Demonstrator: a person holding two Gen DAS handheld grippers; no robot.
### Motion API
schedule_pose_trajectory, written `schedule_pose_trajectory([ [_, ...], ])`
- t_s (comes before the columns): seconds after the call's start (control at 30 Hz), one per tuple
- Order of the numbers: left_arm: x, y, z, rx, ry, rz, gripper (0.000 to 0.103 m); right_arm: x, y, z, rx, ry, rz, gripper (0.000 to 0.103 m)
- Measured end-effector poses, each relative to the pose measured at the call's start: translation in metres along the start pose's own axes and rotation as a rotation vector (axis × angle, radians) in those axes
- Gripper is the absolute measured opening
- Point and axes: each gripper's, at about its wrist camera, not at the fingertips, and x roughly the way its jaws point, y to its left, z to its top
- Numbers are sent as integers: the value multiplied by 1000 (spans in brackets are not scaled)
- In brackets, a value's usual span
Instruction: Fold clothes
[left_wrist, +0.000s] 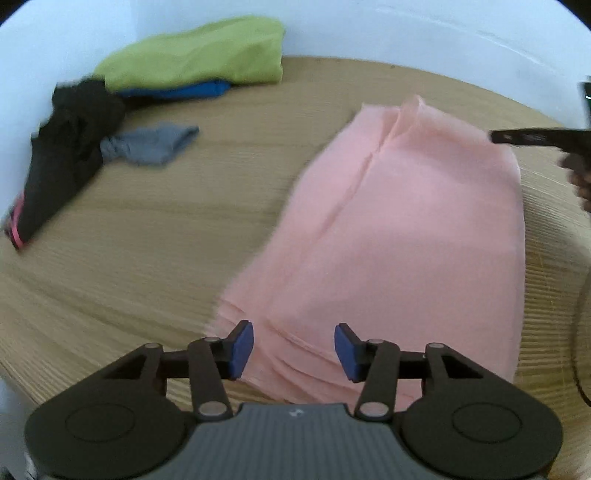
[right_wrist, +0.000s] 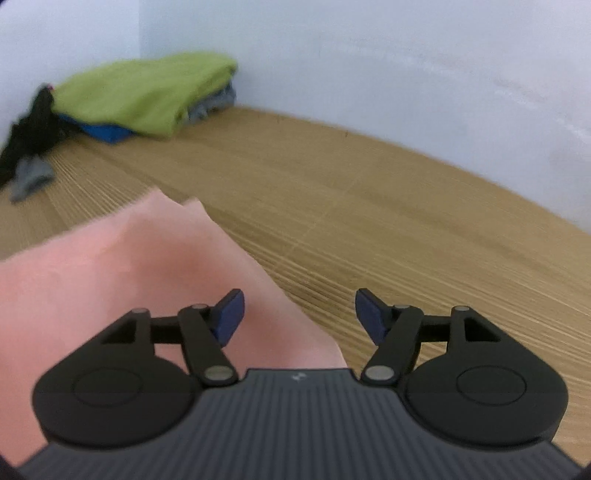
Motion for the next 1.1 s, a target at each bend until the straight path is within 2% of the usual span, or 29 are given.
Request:
schedule_pose_trajectory([
  [0.13, -1, 28, 14, 93, -38, -5, 58, -73, 18, -25, 118, -6, 67, 74],
  [0.23, 19, 54, 26, 115, 15, -146, 59, -116, 43, -70, 300, 62, 164, 74],
  [0.3, 31, 60, 27, 158, 37, -195, 59, -135, 65, -99, 442, 100, 185, 74],
  [0.43, 52, 65, 24, 240, 86, -270, 59, -156, 102, -148, 687, 144, 179, 74],
  [0.5, 57, 66, 23, 257, 113, -332, 59, -161, 118, -164, 792, 114, 178, 74],
  [0.6, 59, 63, 20, 295, 120, -397, 62, -159, 138, -172, 901, 90, 210, 74],
  [0.63, 60, 62, 20, 307, 120, -407, 66, -158, 143, -173, 923, 87, 223, 74],
  [0.7, 61, 60, 20, 332, 121, -416, 66, -155, 153, -172, 942, 81, 235, 73],
  [0.93, 61, 54, 21, 389, 133, -432, 70, -150, 183, -156, 837, 100, 183, 73],
  [1.0, 59, 46, 20, 427, 133, -405, 62, -148, 192, -149, 774, 112, 159, 69],
  [1.03, 58, 43, 20, 441, 132, -398, 56, -145, 195, -147, 755, 119, 147, 60],
  [1.07, 58, 42, 21, 433, 138, -414, 44, -143, 197, -145, 741, 124, 137, 47],
  [1.1, 58, 42, 22, 424, 144, -432, 35, -140, 199, -144, 727, 129, 128, 39],
])
